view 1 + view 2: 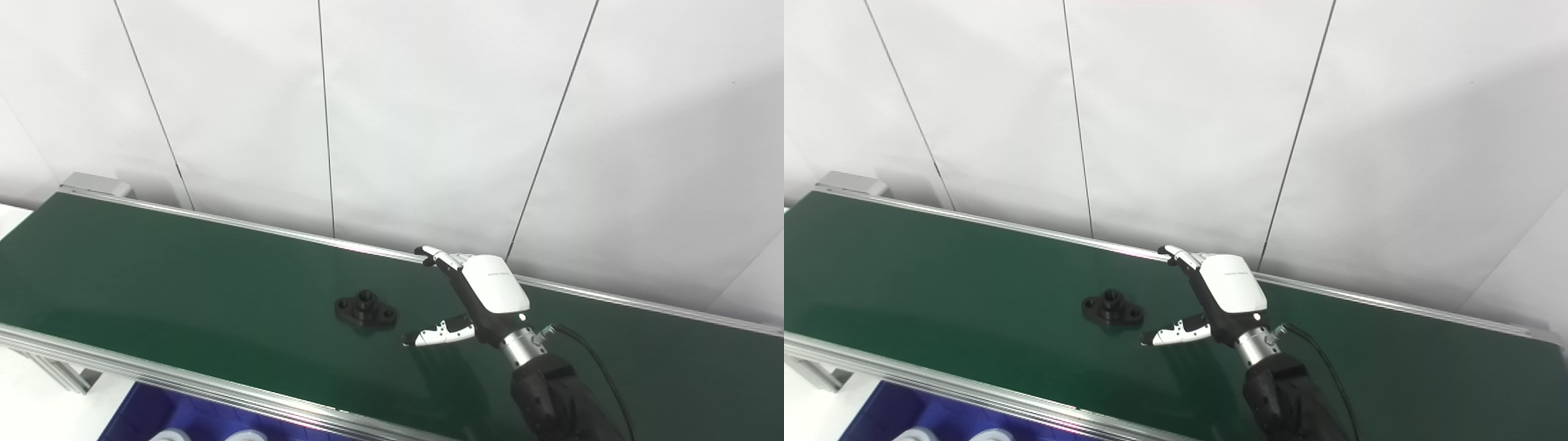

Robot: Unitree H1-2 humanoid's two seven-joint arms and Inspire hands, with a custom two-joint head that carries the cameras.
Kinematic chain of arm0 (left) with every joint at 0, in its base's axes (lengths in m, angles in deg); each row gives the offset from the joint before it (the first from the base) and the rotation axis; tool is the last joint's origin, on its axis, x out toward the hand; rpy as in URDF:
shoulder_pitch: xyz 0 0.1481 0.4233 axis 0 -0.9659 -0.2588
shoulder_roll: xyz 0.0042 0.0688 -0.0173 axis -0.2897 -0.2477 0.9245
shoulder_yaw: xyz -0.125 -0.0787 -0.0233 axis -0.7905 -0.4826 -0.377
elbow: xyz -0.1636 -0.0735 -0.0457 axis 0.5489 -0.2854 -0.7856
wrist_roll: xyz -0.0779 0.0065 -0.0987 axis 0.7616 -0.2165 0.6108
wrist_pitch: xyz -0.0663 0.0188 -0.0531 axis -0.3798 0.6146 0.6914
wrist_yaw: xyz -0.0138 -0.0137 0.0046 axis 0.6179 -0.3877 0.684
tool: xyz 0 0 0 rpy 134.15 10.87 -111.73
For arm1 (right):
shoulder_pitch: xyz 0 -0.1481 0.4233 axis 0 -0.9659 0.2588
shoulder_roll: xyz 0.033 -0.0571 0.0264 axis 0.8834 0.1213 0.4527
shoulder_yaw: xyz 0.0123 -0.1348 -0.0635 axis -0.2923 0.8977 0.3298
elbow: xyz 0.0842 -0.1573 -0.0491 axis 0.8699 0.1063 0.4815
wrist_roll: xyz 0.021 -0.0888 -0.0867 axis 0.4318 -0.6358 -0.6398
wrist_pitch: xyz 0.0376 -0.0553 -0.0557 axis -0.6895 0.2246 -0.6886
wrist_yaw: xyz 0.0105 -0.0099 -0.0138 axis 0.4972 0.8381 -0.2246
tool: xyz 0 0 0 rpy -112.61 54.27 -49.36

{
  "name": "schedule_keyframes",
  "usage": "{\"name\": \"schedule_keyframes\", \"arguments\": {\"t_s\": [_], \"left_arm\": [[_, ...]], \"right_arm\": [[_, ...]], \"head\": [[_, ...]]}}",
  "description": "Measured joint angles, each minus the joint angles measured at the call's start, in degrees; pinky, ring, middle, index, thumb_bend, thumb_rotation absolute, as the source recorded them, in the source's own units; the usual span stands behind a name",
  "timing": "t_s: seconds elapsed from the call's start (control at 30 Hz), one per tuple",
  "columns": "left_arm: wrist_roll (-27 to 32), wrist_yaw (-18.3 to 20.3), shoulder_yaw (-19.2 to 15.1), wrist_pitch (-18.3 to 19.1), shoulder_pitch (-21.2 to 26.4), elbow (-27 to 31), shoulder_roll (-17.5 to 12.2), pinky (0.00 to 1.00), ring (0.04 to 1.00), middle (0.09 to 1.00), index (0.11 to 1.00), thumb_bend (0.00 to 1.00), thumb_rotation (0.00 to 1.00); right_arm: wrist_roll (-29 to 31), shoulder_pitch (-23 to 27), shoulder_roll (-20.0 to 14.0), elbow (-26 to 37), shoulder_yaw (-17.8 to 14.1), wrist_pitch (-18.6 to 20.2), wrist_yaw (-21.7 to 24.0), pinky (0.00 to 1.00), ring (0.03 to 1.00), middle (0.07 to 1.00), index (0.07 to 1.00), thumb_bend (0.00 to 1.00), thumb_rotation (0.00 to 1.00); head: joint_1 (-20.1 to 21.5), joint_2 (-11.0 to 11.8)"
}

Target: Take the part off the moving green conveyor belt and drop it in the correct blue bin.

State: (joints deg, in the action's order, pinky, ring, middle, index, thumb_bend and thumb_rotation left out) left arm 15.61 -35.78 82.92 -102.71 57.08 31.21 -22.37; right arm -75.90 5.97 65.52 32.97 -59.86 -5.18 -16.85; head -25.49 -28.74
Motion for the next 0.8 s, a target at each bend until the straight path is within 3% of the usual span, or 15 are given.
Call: {"name": "schedule_keyframes", "arguments": {"t_s": [0.4,0.8], "left_arm": [[-1.8,-3.8,1.8,0.0,0.2,0.0,0.0,0.72,0.787,0.792,0.769,0.85,0.79],[-1.6,-4.1,2.4,0.0,0.4,0.0,-0.1,0.72,0.793,0.795,0.774,0.84,0.79]], "right_arm": [[-0.6,3.2,2.3,-8.6,3.1,1.2,-2.5,0.76,0.759,0.766,0.848,0.92,0.59],[-0.6,5.6,3.5,-16.0,5.5,3.1,-3.8,0.74,0.752,0.760,0.841,0.93,0.61]], "head": [[-1.0,-0.4],[-2.0,-0.9]]}}
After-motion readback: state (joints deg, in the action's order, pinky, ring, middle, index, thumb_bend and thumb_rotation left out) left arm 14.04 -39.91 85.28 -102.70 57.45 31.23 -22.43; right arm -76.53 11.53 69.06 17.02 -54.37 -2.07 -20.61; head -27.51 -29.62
